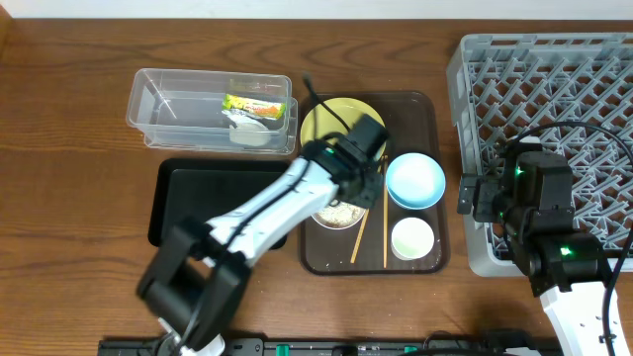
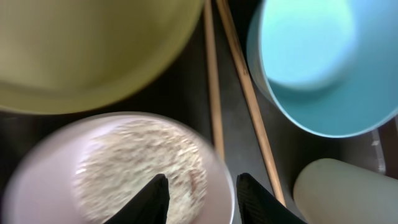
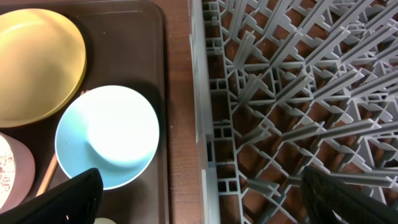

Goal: Sort waste into correct bins and load items into the dishwasher rack
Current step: 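Reach the left gripper to the white rice bowl and grasp its rim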

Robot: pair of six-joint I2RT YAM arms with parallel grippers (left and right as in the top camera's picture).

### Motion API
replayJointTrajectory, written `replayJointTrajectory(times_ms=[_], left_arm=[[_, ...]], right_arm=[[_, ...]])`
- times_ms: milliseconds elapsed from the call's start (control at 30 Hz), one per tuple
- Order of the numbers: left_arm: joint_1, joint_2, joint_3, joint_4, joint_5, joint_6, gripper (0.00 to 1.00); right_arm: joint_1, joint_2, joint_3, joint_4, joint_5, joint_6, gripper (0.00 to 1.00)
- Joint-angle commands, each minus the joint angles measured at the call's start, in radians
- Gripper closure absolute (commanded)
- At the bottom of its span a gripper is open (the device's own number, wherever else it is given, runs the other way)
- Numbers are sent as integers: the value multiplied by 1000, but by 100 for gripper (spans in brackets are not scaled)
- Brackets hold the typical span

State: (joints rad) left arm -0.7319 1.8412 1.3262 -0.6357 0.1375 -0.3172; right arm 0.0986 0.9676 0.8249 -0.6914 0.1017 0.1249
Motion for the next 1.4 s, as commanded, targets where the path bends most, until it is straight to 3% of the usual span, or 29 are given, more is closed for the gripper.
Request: replayJointTrajectory(times_ms=[0, 133, 367, 600, 1100, 1367], left_arm=[[-40, 65, -10, 29, -25, -13, 61], [-61, 106, -10, 51, -26, -13, 61], [-59, 113, -9, 49, -89, -13, 78], [-59, 113, -10, 45, -97, -13, 79], [-60, 113, -15, 31, -98, -13, 94], [-60, 108, -15, 31, -98, -13, 94]], right_arm=[[6, -2, 21, -1, -1, -6, 1], [6, -2, 21, -1, -1, -6, 1], [6, -2, 21, -1, -1, -6, 1], [6, -2, 21, -3, -1, -6, 1], [6, -2, 21, -27, -20, -6, 1], [6, -2, 21, -38, -27, -6, 1]])
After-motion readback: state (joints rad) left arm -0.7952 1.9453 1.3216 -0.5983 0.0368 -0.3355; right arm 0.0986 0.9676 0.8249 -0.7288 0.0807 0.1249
